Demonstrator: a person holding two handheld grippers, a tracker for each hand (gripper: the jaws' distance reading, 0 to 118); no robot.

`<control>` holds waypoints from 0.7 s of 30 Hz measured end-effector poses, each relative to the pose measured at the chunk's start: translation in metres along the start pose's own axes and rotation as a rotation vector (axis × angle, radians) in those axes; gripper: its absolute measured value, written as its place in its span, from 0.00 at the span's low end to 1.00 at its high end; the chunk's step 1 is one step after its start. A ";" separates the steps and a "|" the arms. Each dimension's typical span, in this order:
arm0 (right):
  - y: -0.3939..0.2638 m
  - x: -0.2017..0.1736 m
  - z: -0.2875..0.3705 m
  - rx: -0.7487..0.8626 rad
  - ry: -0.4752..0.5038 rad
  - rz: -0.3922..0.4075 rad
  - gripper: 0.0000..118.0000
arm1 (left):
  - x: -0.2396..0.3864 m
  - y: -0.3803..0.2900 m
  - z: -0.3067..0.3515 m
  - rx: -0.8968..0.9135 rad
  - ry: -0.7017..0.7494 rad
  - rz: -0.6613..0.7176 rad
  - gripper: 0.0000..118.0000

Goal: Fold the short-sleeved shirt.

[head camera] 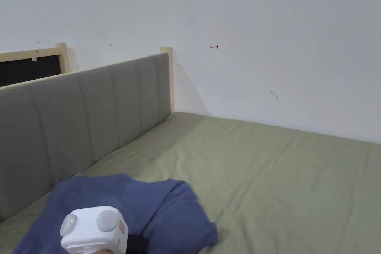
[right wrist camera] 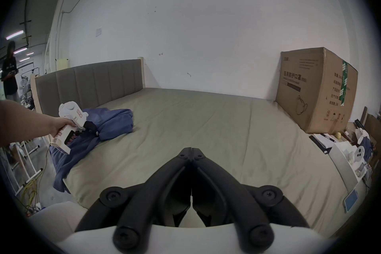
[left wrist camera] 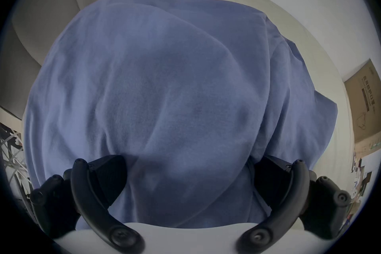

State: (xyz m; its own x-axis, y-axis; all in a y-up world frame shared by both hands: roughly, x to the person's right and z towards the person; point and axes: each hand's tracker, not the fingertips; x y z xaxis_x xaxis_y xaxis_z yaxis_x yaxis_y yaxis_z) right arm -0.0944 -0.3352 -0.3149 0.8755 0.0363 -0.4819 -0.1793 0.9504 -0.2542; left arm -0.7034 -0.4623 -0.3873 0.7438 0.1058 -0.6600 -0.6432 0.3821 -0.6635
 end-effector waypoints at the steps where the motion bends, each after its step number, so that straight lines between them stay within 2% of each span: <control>1: -0.001 -0.002 0.000 0.006 0.001 0.011 0.00 | 0.005 -0.005 0.007 0.005 0.008 -0.005 0.98; 2: -0.001 -0.004 0.001 0.008 0.002 0.017 0.00 | 0.003 -0.006 0.012 0.012 0.001 0.000 0.87; 3: 0.000 -0.005 0.002 0.006 0.004 0.018 0.00 | 0.001 -0.009 0.018 0.032 -0.006 0.011 0.70; 4: 0.000 -0.004 0.004 0.004 0.011 0.013 0.00 | -0.002 -0.012 0.026 0.067 -0.005 0.010 0.70; 5: 0.001 -0.004 0.006 0.002 0.018 0.003 0.00 | -0.003 -0.014 0.032 0.103 0.007 0.007 0.63; 6: 0.001 -0.003 0.009 0.002 0.025 -0.004 0.00 | -0.005 -0.017 0.042 0.142 0.011 0.004 0.44; 7: 0.002 -0.002 0.014 0.005 0.027 -0.003 0.00 | -0.008 -0.018 0.052 0.175 0.059 -0.001 0.01; 8: 0.003 -0.002 0.017 0.012 0.026 0.001 0.00 | -0.008 -0.023 0.058 0.205 0.086 -0.005 0.00; 10: 0.007 0.002 0.027 0.039 0.018 0.015 0.00 | -0.011 -0.021 0.080 0.262 0.032 -0.002 0.00; 14: 0.013 0.011 0.043 0.072 0.004 0.011 0.00 | 0.002 -0.016 0.138 0.425 0.111 -0.150 0.00; 17: 0.016 0.018 0.054 0.100 -0.010 -0.013 0.00 | 0.020 -0.017 0.197 0.565 -0.021 -0.220 0.00; 21: 0.020 0.026 0.067 0.130 -0.032 -0.045 0.00 | 0.075 -0.034 0.290 0.799 -0.187 -0.355 0.00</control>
State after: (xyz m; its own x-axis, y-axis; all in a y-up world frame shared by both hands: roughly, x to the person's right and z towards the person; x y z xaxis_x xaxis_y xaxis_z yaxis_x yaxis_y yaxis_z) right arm -0.0454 -0.2948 -0.2760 0.8957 0.0007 -0.4446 -0.0819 0.9831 -0.1635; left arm -0.5730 -0.2012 -0.3125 0.9374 -0.0193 -0.3478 -0.1024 0.9391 -0.3281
